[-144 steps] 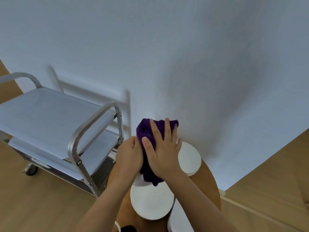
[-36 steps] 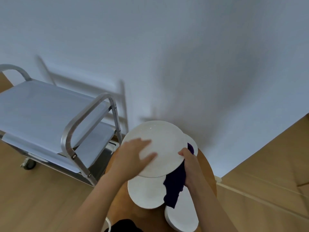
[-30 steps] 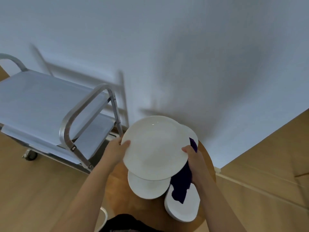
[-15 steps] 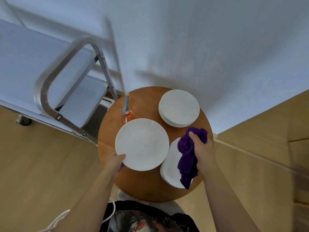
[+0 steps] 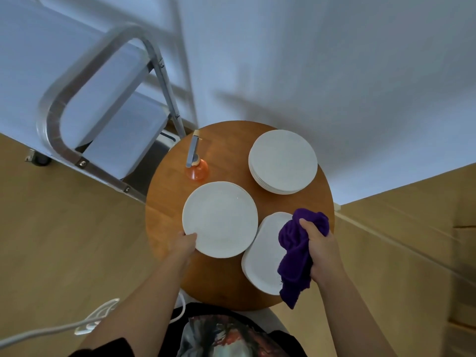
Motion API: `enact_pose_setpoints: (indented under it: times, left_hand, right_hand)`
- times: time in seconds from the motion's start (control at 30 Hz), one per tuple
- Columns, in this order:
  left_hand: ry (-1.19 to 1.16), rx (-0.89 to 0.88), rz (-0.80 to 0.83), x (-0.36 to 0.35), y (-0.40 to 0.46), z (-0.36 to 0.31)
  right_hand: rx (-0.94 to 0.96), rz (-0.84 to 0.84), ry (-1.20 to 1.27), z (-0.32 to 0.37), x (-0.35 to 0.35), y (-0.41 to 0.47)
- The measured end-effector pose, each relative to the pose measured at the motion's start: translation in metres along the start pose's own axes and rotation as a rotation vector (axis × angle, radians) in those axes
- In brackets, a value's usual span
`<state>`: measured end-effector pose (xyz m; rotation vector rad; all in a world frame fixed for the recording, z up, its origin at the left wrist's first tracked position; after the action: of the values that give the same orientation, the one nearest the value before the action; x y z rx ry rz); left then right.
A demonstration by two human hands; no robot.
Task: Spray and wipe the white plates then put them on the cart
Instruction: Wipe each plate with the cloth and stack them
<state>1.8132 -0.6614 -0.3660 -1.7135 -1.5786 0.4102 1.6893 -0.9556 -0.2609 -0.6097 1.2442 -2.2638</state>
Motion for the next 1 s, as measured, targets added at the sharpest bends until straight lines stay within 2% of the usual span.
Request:
enact_pose_setpoints:
  times: [0.13,0.23,0.33,0.4,0.47,0.53,0.67,0.73,0.87,1.0]
  left_hand:
    - [0.205,-0.225,-0.079,0.011,0.007,-0.021]
    - [0.463,-0.246,-0.061,0.015,0.014,-0.025]
    - [0.604,-0.214,0.051,0.005,0.023,-0.012]
    - [0.825,-0.179,0.087,0.002,0.025,-0.008]
    - [1.091,-0.198,0.05,0.001,0.025,-0.022]
    - [1.222,-0.3,0.022,-0.013,0.026,-0.049]
    - [1.175,-0.647,0.065,-0.082,0.026,-0.114]
    - [1.082,-0.723,0.102,-0.117,0.029,-0.144]
    - [0.885,-0.628,0.164,-0.166,0.05,-0.168]
    - [0.814,-0.47,0.173,-0.186,0.072,-0.157]
  right_hand:
    - [-0.006,0.003,-0.021,0.006,0.001,0.006]
    - [0.019,0.006,-0.063,0.013,0.0,0.009]
    - [0.078,0.023,-0.143,0.021,-0.005,0.013]
    - [0.092,0.03,-0.173,0.025,-0.006,0.016]
    - [0.09,0.036,-0.171,0.029,-0.006,0.02]
    - [0.078,0.04,-0.158,0.032,-0.007,0.024]
    - [0.059,0.036,-0.142,0.039,-0.008,0.034]
    - [0.069,0.051,-0.14,0.044,-0.01,0.038]
    - [0.082,0.054,-0.131,0.055,-0.013,0.049]
    - [0.093,0.051,-0.138,0.068,-0.019,0.057]
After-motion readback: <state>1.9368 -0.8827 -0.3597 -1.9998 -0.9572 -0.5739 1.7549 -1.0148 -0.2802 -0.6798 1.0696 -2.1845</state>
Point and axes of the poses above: each hand's wrist, its own y-axis towards the middle knuckle, its own x-axis out of the back of the hand, z = x × y, the point moved 9 cm from there along y, towards the middle knuckle, and after that the axes turned 13 degrees about -x, right-handed, at the moved point
